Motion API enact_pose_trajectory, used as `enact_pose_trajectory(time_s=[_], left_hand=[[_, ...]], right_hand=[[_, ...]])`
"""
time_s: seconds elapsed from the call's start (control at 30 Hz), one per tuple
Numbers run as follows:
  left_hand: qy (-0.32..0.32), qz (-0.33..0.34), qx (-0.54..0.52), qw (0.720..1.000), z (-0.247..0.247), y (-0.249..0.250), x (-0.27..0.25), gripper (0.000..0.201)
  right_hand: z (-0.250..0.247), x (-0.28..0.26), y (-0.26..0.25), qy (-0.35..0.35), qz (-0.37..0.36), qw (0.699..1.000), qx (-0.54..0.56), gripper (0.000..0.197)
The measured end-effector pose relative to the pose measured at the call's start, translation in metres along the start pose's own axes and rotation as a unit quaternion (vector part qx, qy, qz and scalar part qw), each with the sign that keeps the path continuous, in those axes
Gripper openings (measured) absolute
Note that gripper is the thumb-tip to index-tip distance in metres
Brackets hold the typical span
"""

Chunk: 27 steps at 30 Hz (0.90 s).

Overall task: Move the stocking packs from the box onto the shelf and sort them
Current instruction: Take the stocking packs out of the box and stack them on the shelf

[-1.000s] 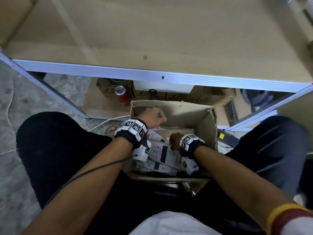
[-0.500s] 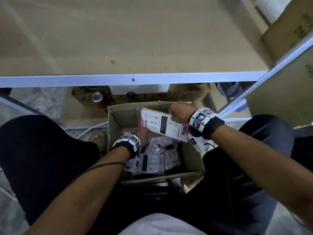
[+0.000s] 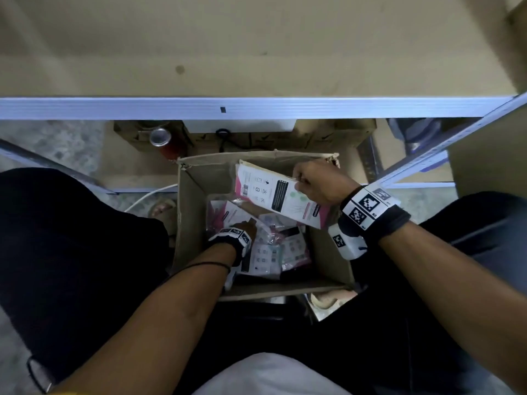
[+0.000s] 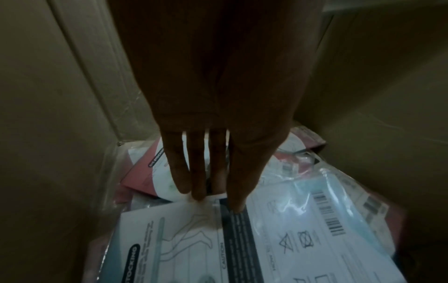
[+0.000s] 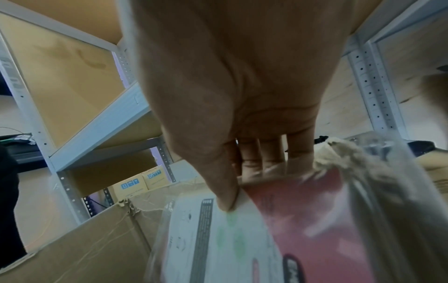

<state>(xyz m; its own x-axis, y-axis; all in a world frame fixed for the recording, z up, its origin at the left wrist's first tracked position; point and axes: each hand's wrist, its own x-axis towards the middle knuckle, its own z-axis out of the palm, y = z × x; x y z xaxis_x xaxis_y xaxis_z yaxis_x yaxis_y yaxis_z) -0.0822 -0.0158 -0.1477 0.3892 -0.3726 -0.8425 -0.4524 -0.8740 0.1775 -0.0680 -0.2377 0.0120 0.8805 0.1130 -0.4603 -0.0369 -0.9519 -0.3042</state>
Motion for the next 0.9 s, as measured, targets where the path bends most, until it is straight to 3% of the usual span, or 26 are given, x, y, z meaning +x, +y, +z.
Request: enact_pose_trajectory(time_s=[0.07, 0.2, 0.3, 0.4, 0.47, 0.57, 0.73, 0.9], left_hand=[[0.005, 0.015, 0.004, 1.000, 0.003, -0.002, 0.004, 0.101], [0.019, -0.019, 0.005, 1.000, 0.006, -0.013, 0.008, 0.071], [0.044, -0.037, 0.029, 0.998, 0.003, -0.021, 0.011, 0.076], [0.070, -0.010, 0.021, 0.997, -0.015, -0.019, 0.021, 0.050], [0.115, 0.008, 0.009, 0.993, -0.028, -0.013, 0.027, 0.039], [0.197, 0.023, -0.014, 0.980, -0.038, -0.010, 0.036, 0.043], [0.147, 0.006, -0.004, 0.989, -0.033, -0.013, 0.041, 0.037], [0.140, 0.004, 0.001, 0.990, -0.027, -0.015, 0.041, 0.031]], right_hand=[[0.002, 0.002, 0.000, -0.007, -0.003, 1.000, 0.002, 0.003], [0.001, 0.008, -0.001, -0.012, -0.003, 1.000, 0.014, 0.008], [-0.003, 0.012, -0.003, -0.014, -0.009, 1.000, 0.019, 0.009], [-0.010, 0.013, -0.003, -0.017, -0.004, 1.000, 0.017, 0.007], [-0.014, 0.013, -0.002, -0.022, 0.002, 1.000, 0.021, 0.007], [-0.016, 0.013, -0.003, -0.021, 0.007, 1.000, 0.022, 0.008], [-0.014, 0.013, -0.004, -0.008, 0.003, 1.000, 0.012, 0.004], [-0.012, 0.019, -0.006, -0.003, -0.009, 1.000, 0.005, 0.006]])
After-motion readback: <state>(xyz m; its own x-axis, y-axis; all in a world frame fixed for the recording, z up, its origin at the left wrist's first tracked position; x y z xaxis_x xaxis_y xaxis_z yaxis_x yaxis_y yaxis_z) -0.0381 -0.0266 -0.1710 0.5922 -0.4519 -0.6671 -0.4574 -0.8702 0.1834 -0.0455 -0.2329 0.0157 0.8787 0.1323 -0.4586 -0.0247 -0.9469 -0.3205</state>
